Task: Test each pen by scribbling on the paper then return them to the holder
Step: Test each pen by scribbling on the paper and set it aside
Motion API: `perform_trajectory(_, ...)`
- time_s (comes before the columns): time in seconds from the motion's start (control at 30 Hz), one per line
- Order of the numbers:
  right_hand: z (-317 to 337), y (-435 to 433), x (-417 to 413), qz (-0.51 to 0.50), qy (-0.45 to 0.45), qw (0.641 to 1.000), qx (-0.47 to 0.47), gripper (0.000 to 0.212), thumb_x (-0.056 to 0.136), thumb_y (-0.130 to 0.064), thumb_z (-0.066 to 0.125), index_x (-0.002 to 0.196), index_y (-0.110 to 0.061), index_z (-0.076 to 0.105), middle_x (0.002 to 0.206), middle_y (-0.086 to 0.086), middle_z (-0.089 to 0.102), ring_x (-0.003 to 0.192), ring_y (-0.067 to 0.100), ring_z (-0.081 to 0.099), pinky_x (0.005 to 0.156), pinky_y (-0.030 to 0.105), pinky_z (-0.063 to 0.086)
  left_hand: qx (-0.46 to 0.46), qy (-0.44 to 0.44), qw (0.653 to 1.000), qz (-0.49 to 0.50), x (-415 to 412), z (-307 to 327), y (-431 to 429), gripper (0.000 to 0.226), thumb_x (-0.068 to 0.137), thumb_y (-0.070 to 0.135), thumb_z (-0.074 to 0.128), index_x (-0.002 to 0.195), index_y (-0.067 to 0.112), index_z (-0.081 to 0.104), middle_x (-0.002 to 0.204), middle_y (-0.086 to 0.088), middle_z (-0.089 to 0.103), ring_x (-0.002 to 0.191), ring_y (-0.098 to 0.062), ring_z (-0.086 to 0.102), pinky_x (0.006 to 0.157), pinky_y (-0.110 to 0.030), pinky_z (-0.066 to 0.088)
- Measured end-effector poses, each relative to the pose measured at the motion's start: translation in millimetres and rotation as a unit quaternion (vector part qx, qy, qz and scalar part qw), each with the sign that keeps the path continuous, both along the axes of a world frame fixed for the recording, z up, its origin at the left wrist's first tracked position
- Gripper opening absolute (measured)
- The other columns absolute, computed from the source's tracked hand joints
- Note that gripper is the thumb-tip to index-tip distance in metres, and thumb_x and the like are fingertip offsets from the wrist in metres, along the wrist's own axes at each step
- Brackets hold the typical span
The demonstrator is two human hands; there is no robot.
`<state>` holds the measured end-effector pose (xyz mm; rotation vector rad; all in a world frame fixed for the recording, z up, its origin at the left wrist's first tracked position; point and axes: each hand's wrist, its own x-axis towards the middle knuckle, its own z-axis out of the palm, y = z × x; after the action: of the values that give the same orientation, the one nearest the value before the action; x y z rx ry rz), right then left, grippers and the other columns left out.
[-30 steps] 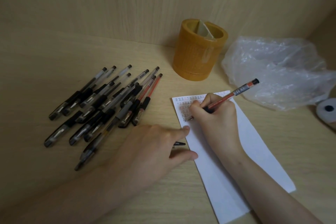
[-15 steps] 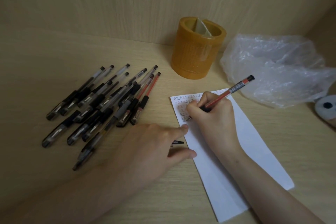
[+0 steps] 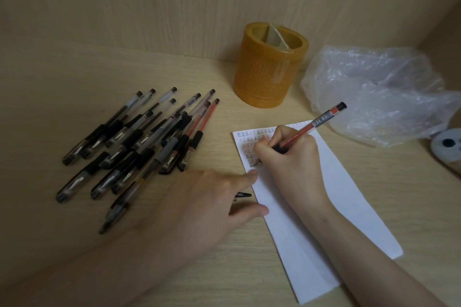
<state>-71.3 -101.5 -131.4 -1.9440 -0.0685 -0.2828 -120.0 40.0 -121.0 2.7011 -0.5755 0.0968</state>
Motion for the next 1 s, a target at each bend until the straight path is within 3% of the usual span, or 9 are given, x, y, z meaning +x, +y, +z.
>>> perform_trajectory(0.1,1,0,0,-0.004,0.007,1.0,0.0,0.031,0.073,0.0,0.062,0.053,-0.007,0.039,0.049,0.001,0.035,0.049,0.007,0.03,0.045,0.017,0.027,-0.012,0.012,1.0,0.003,0,-1,1,0.061,0.076,0.071,0.039,0.132,0.047,0.039,0.062,0.015,0.049,0.069,-0.003,0.054,0.052,-0.011,0.031)
perform_trajectory(0.17,1,0,0,-0.008,0.008,1.0,0.003,0.032,0.074,-0.001,0.062,0.053,-0.01,0.039,0.048,-0.002,0.034,0.048,0.006,0.03,0.045,0.016,0.027,-0.018,0.004,1.0,0.002,2,-3,2,0.061,0.076,0.07,0.041,0.132,0.046,0.041,0.051,0.01,0.04,0.058,-0.003,0.045,0.05,-0.013,0.03)
perform_trajectory(0.33,0,0,0,-0.001,0.003,1.0,-0.003,0.031,0.075,-0.001,0.063,0.053,-0.004,0.041,0.048,-0.001,0.038,0.048,0.006,0.033,0.046,0.015,0.029,-0.007,-0.006,1.0,-0.004,1,-4,2,0.061,0.077,0.072,0.037,0.133,0.047,0.037,0.052,0.01,0.035,0.07,-0.003,0.051,0.054,-0.012,0.03)
perform_trajectory(0.47,0,0,-1,-0.001,0.0,1.0,-0.001,0.033,0.076,-0.001,0.062,0.053,-0.007,0.04,0.046,-0.006,0.034,0.046,0.006,0.031,0.046,0.014,0.028,-0.047,-0.014,0.999,0.013,-2,-2,2,0.059,0.074,0.07,0.043,0.129,0.047,0.045,0.05,0.012,0.04,0.07,-0.005,0.057,0.052,-0.01,0.029)
perform_trajectory(0.57,0,0,0,0.0,-0.001,1.0,-0.001,0.033,0.076,-0.001,0.062,0.053,-0.008,0.04,0.046,-0.006,0.034,0.046,0.007,0.031,0.046,0.014,0.027,-0.034,-0.013,0.999,0.005,-1,-3,2,0.054,0.071,0.069,0.048,0.116,0.041,0.06,0.043,0.015,0.038,0.054,-0.002,0.056,0.046,-0.009,0.029)
perform_trajectory(0.7,0,1,0,-0.004,-0.004,1.0,-0.005,0.032,0.075,0.0,0.062,0.053,-0.009,0.04,0.048,-0.003,0.035,0.047,0.006,0.031,0.046,0.014,0.027,-0.029,-0.037,0.999,-0.018,2,-8,2,0.05,0.067,0.073,0.052,0.095,0.036,0.071,0.039,0.013,0.05,0.036,0.005,0.048,0.031,-0.013,0.033)
perform_trajectory(0.8,-1,1,0,-0.011,-0.005,1.0,-0.005,0.034,0.074,0.0,0.061,0.052,-0.011,0.038,0.047,-0.005,0.034,0.047,0.007,0.03,0.045,0.014,0.027,-0.025,-0.038,0.999,-0.024,0,-5,2,0.048,0.067,0.07,0.048,0.093,0.037,0.071,0.038,0.014,0.049,0.034,0.007,0.045,0.029,-0.008,0.025)
perform_trajectory(0.9,-1,0,0,-0.014,-0.007,1.0,-0.009,0.038,0.075,0.0,0.061,0.051,-0.015,0.035,0.044,-0.01,0.032,0.045,0.007,0.03,0.045,0.013,0.026,-0.026,-0.034,0.999,-0.014,1,-5,2,0.047,0.066,0.069,0.048,0.092,0.037,0.071,0.038,0.015,0.049,0.034,0.007,0.046,0.029,-0.009,0.027)
perform_trajectory(1.0,0,0,0,-0.017,-0.011,1.0,-0.009,0.038,0.075,0.0,0.06,0.051,-0.015,0.034,0.044,-0.009,0.031,0.045,0.008,0.031,0.044,0.014,0.027,-0.026,-0.019,0.999,-0.008,0,2,1,0.05,0.07,0.07,0.047,0.106,0.041,0.065,0.05,0.017,0.054,0.049,0.005,0.055,0.044,-0.005,0.029)
